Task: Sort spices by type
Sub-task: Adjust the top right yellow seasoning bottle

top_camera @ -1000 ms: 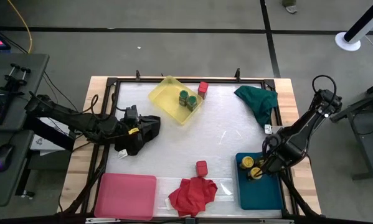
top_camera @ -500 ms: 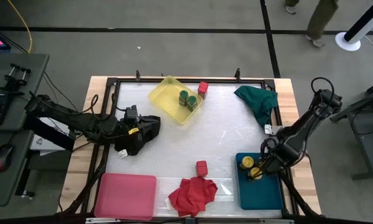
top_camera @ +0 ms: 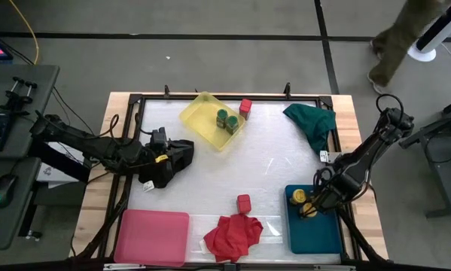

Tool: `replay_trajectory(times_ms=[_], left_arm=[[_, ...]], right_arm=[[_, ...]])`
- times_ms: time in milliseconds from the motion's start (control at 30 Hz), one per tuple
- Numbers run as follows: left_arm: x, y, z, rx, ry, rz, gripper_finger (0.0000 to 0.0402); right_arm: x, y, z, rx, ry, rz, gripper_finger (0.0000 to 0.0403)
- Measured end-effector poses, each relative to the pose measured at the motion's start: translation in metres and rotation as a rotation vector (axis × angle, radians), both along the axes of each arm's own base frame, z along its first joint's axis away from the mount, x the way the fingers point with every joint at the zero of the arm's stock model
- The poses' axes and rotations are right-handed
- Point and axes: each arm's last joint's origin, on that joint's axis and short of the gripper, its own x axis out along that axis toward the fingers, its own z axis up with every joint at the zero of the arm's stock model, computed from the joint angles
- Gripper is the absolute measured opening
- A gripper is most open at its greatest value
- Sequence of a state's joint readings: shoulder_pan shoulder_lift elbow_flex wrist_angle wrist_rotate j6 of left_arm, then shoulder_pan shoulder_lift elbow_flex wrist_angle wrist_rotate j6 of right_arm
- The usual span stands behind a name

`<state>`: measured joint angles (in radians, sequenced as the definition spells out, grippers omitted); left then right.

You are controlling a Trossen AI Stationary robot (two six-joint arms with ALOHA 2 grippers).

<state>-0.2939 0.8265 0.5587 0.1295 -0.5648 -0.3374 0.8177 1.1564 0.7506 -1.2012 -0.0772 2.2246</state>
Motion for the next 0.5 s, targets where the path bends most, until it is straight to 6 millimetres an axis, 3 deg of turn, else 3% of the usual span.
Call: replay_trajectory(times_ms=[500], left_arm=[[0.0000, 0.0000, 0.0000, 0.000, 0.000, 0.000, 0.0000]], right_arm=[[0.0035, 0.0020, 0.0003, 0.004, -0.064, 0.006, 0.0000]])
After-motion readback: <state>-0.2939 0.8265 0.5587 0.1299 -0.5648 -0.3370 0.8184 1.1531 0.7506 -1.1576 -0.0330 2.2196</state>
